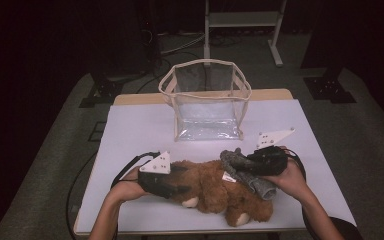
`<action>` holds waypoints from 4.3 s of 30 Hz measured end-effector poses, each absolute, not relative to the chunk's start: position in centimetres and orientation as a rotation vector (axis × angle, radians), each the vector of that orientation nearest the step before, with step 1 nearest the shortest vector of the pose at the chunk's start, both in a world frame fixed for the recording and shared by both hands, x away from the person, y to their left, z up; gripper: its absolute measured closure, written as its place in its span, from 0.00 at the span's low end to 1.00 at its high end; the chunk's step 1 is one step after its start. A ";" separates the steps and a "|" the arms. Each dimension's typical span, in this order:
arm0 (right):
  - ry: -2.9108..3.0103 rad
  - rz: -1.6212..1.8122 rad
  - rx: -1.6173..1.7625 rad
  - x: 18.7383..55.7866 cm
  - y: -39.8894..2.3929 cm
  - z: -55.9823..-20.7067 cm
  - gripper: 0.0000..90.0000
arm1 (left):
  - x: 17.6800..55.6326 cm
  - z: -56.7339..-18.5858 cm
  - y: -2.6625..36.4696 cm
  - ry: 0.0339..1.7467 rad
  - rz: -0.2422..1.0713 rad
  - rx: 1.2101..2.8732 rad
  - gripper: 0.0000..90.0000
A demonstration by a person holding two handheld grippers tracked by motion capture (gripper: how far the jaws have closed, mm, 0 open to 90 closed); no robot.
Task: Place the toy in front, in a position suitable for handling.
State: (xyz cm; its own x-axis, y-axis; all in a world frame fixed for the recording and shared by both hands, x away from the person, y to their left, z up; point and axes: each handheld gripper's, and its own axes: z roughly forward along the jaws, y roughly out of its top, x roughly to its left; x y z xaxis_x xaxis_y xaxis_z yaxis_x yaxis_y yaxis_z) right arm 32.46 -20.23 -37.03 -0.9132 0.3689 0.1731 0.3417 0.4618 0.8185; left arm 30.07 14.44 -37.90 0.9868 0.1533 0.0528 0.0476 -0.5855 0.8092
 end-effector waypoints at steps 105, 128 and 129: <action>2.730 1.500 0.712 34.2 -19.2 -38.2 0.82 | 29.9 -36.4 9.0 -0.019 0.257 2.298 0.21; 2.693 1.523 0.772 35.2 -19.9 -37.6 0.81 | 32.1 -35.2 7.0 0.082 0.260 2.292 0.83; 2.690 1.517 0.780 35.3 -20.1 -37.5 0.81 | 32.4 -35.0 7.1 0.097 0.258 2.275 0.83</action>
